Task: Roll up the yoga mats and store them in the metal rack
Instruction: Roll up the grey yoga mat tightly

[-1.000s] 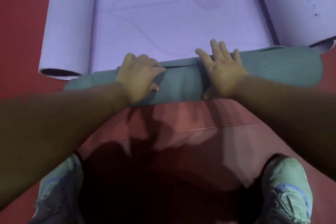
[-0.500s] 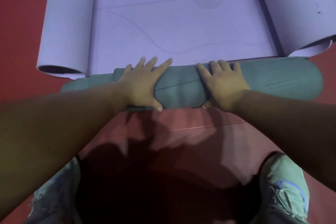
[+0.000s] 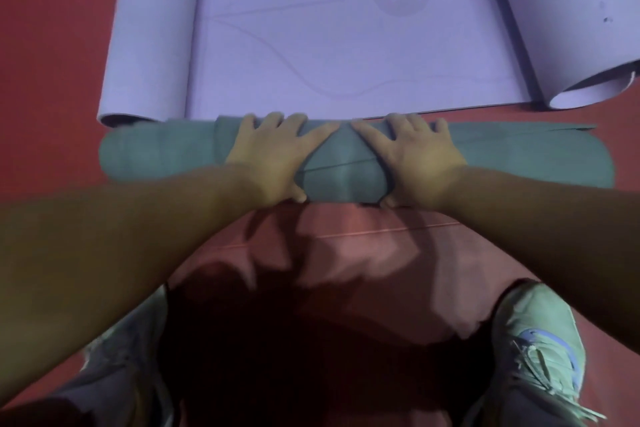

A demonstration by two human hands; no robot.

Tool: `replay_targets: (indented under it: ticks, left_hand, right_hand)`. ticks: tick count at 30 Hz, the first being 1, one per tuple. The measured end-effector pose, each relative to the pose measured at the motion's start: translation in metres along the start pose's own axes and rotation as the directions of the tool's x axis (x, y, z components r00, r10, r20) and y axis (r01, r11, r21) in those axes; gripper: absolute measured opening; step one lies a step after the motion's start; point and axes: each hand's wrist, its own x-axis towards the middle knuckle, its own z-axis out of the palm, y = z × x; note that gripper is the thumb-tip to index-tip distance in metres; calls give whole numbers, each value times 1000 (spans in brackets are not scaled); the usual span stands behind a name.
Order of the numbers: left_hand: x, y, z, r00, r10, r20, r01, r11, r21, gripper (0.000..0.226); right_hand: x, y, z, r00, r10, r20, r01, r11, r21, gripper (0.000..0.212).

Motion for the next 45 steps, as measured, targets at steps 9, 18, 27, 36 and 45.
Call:
replay_targets:
  ticks: [9,18,27,36,45]
  left_hand:
    - [-84,-1,-85,684,14,-729,-200,965,-169,26]
    - [-130,13,-161,957,-265,121,-73,-620,-781,101]
    - [-188,-1,-238,834,-488,-258,-353,-111,-929,75]
    - [-199,4,-189,847,-459,-268,-295,14,-955,102]
    - [-208,-21,-223,805,-473,-358,-423,-34,-906,92]
  right_hand:
    - [-52,11,-123,944,178,-277,-38,895,445,122]
    - [-130,-28,-212,930,54,-363,176,801,572,132]
    - [-138,-111,-311,865,222,-450,303,485,820,109]
    - [-147,-142,-256,837,403,-370,211,386,898,109]
    - [-141,-139,-290,756,375,-537,376,423,825,93]
